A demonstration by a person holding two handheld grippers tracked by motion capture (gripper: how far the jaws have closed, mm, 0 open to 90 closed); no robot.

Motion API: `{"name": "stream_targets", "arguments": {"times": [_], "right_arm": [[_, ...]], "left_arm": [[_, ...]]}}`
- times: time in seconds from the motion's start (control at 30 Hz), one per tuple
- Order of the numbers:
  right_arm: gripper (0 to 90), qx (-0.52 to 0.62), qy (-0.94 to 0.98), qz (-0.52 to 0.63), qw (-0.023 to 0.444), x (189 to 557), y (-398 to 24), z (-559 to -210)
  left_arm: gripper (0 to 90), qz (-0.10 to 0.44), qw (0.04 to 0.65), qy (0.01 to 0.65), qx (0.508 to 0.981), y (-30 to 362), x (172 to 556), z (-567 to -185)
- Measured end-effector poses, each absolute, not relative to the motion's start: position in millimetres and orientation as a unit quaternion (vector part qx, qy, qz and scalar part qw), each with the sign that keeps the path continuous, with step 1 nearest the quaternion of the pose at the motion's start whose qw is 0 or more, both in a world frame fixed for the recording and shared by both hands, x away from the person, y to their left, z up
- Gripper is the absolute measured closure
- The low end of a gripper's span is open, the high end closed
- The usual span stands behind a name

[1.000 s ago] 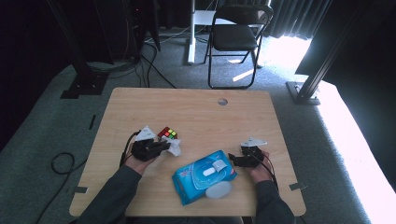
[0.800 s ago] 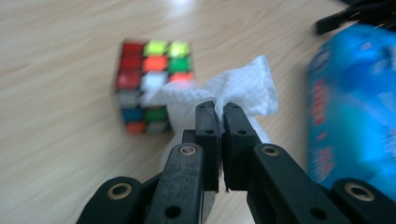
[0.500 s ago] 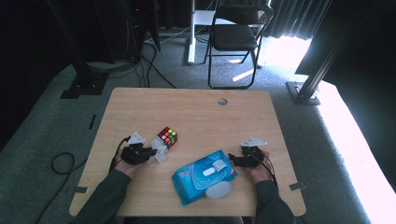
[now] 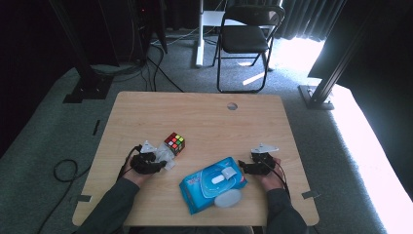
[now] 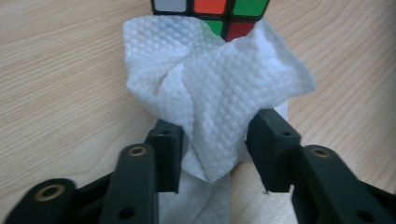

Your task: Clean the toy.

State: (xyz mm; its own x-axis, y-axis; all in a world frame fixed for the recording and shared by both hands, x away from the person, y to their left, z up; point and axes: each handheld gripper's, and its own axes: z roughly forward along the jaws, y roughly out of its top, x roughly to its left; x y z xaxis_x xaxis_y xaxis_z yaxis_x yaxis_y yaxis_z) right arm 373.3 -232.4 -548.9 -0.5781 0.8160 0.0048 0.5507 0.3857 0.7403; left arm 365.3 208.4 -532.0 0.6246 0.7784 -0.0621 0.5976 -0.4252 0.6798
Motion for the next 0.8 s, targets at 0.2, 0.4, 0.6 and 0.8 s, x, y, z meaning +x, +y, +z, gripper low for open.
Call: {"name": "stream_targets", "arguments": {"times": [0.2,0.4,0.6,0.8], "right_arm": [[26.7,0.421,0.812,0.36,0.184,373.3,-232.4,-548.8],[29.0,0.418,0.814,0.361,0.183,373.5,-232.5,-548.6],[45.4,0.413,0.818,0.358,0.181,371.6,-232.1,-545.5],[48.1,0.41,0.82,0.352,0.186,370.2,-228.6,-543.9]], "left_arm": [[74.4,0.155,0.33,0.409,0.837,208.9,365.3,-532.5],[82.0,0.146,0.342,0.425,0.825,212.0,367.2,-533.1],[83.0,0.15,0.343,0.429,0.822,209.5,368.1,-532.1],[83.0,0.156,0.347,0.425,0.821,210.4,367.8,-528.6]]}}
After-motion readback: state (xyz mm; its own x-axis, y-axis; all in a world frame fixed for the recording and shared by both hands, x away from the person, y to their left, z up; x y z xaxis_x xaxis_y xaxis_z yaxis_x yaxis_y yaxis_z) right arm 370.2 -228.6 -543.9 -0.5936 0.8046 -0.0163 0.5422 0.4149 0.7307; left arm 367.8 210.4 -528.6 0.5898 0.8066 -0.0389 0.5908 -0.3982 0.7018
